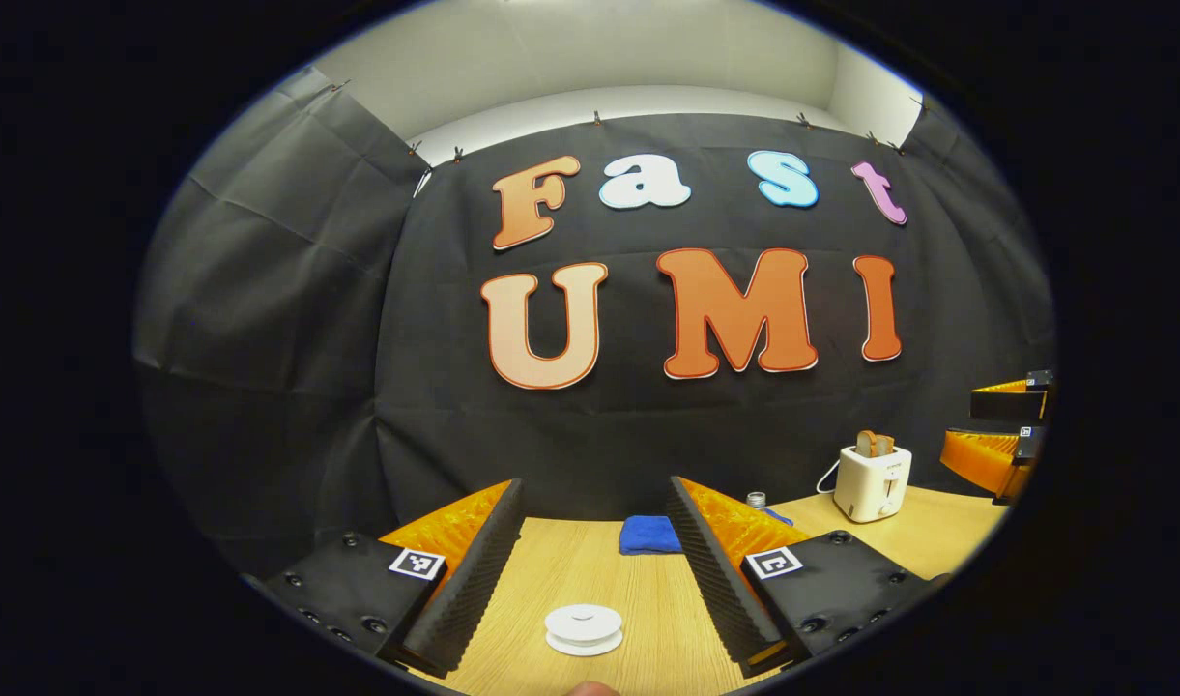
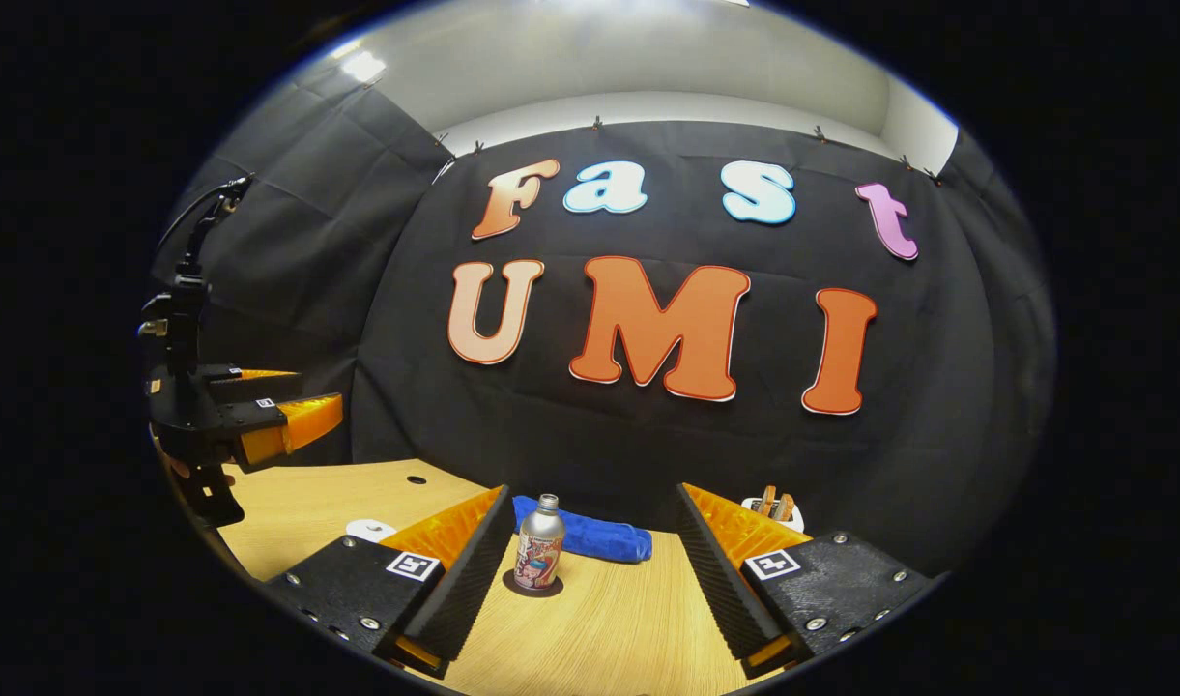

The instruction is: Open the teacup lid with one hand, grasp the water bottle and pour water into the teacup with the other hand; after pouring, place the water bottle on the coaster and then close the teacup lid.

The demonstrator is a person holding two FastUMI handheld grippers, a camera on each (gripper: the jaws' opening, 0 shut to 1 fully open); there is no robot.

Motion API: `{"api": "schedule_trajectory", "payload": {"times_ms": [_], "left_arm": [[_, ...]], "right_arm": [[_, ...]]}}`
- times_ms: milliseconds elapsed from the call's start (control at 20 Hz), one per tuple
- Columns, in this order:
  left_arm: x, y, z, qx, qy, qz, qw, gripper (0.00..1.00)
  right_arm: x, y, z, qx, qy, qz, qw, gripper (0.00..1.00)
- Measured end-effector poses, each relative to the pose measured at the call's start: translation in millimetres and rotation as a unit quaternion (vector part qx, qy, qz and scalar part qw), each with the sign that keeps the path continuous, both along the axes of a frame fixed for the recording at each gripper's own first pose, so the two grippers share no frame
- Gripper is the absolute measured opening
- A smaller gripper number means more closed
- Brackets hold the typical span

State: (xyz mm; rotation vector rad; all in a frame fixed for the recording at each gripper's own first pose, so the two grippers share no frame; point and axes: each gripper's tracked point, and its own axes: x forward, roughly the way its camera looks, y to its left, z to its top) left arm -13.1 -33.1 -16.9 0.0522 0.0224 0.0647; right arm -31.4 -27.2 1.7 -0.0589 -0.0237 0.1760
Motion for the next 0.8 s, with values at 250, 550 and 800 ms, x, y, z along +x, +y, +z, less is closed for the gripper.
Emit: {"api": "schedule_trajectory", "payload": {"times_ms": [250, 550, 800], "left_arm": [[-6, 3, 1, 0.001, -0.002, -0.001, 1.0, 0.98], [-12, 8, 2, 0.006, -0.007, -0.003, 1.0, 0.98], [-13, 10, 1, 0.006, -0.011, -0.006, 1.0, 1.0]], "right_arm": [[-2, 5, 0, -0.001, -0.003, 0.0, 1.0, 0.99], [-3, 14, 4, 0.003, -0.009, 0.004, 1.0, 0.96], [-1, 23, 3, -0.001, -0.008, 0.006, 1.0, 0.99]]}}
